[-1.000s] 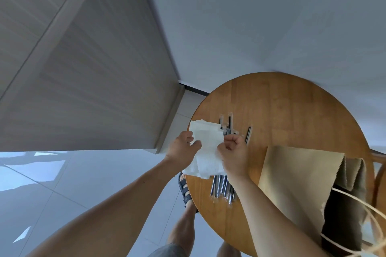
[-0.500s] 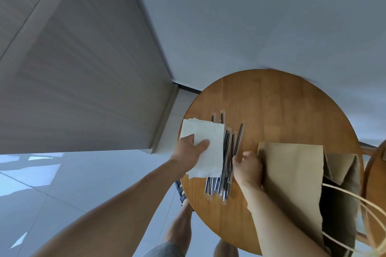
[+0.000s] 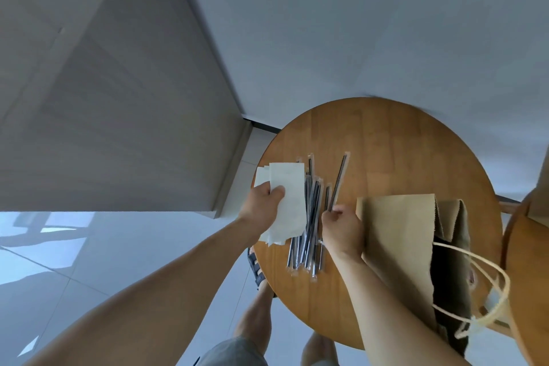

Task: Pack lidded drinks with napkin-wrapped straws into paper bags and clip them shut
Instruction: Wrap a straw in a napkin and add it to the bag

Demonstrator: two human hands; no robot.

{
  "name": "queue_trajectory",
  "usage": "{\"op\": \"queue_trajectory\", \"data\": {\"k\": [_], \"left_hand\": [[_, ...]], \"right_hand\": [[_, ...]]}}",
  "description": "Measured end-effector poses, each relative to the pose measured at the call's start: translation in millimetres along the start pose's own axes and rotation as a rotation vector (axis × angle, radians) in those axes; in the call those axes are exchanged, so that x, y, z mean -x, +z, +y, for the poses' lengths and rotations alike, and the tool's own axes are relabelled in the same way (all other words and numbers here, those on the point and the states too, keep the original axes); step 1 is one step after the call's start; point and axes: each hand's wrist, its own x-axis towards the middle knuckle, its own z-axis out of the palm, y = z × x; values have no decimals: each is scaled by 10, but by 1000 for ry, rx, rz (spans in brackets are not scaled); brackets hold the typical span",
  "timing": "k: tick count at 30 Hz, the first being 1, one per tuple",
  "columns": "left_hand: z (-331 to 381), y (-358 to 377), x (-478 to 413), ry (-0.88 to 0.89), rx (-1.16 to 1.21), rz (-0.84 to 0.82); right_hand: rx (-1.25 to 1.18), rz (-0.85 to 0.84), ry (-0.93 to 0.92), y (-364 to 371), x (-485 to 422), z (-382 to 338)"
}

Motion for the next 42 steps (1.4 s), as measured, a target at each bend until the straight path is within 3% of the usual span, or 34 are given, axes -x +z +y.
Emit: {"op": "queue_trajectory", "data": {"k": [4, 9, 15, 20, 25, 34, 39, 42], "left_hand": [[357, -60, 151, 82, 60, 38], [817, -79, 433, 208, 155, -9], [1071, -27, 746, 363, 89, 13], [1338, -26, 1007, 381, 189, -166], [1610, 43, 1271, 417, 132, -324], [1838, 382, 1626, 473, 159, -470], [1870, 528, 1662, 534, 176, -480], [1685, 553, 1531, 523, -66, -328]], "right_hand": [[-233, -65, -319, -304, 349, -394], [-255, -193, -463, -674, 603, -748], [-285, -188, -511, -1069, 752, -906], [-310, -14, -513, -1512, 767, -1061], [-429, -258, -529, -2081, 725, -1230], [-363, -246, -613, -2639, 777, -1151], [-349, -117, -629, -2869, 751, -1079], [-405, 69, -573, -3023, 676, -1029]]}}
